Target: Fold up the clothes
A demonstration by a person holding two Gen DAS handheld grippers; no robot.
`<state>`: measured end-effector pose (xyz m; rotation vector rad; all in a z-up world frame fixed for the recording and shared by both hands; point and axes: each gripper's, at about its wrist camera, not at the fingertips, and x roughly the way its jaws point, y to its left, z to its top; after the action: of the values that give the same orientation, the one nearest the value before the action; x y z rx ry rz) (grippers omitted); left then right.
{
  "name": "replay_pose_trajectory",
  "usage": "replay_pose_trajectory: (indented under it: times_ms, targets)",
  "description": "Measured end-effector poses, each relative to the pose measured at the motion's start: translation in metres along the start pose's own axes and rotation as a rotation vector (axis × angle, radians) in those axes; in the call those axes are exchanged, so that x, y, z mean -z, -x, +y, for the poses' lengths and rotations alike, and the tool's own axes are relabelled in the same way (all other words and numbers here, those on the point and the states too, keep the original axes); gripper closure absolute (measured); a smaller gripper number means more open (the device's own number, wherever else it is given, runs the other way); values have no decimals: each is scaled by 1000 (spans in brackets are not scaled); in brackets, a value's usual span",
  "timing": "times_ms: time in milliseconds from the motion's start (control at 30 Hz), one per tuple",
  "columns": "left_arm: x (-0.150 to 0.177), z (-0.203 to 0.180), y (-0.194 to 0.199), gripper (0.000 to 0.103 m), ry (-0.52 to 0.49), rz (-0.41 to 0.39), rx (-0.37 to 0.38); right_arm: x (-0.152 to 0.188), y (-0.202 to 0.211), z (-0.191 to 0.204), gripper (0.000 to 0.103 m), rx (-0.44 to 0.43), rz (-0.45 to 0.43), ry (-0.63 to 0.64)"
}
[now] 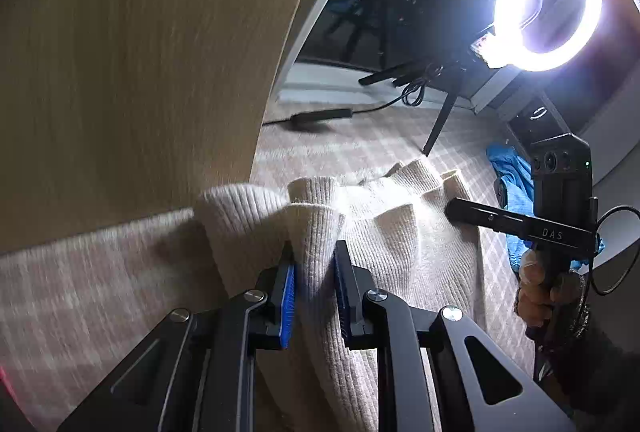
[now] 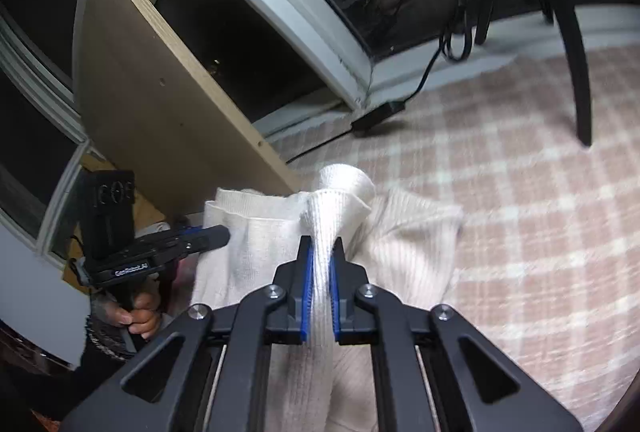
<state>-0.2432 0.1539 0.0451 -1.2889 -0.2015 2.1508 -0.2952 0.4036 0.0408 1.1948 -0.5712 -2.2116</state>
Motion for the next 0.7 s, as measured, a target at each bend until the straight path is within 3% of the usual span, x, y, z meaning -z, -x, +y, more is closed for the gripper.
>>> replay_pose_trajectory:
  times_ms: [167, 267, 367, 433, 467, 500, 567, 700]
  targets:
    - [-5, 15, -28, 89, 24, 38, -58, -3, -32, -14, 96, 127, 41, -5]
    - [-3, 15, -37, 82, 9, 56, -74, 4, -47, -17, 96, 190, 68, 20]
    - [-3, 9, -25, 68, -27, 38, -156, 3, -44, -9, 94, 228, 76, 53]
    - [-3, 6, -13, 57, -27, 22, -200, 3, -38, -6, 81, 273, 80, 57]
    - [-2, 5, -7, 52, -32, 13, -214, 4, -32, -4, 62, 314, 71, 56]
    - [-2, 4, -2, 41, -39, 5, -227, 5, -25, -2, 43, 356, 60, 55]
    - [-2, 5, -2, 31, -40, 13, -248, 7, -18, -2, 33, 401, 33, 73]
    - [-7, 12, -20, 30, -9, 76, -244, 1, -28, -9, 33, 367, 83, 74]
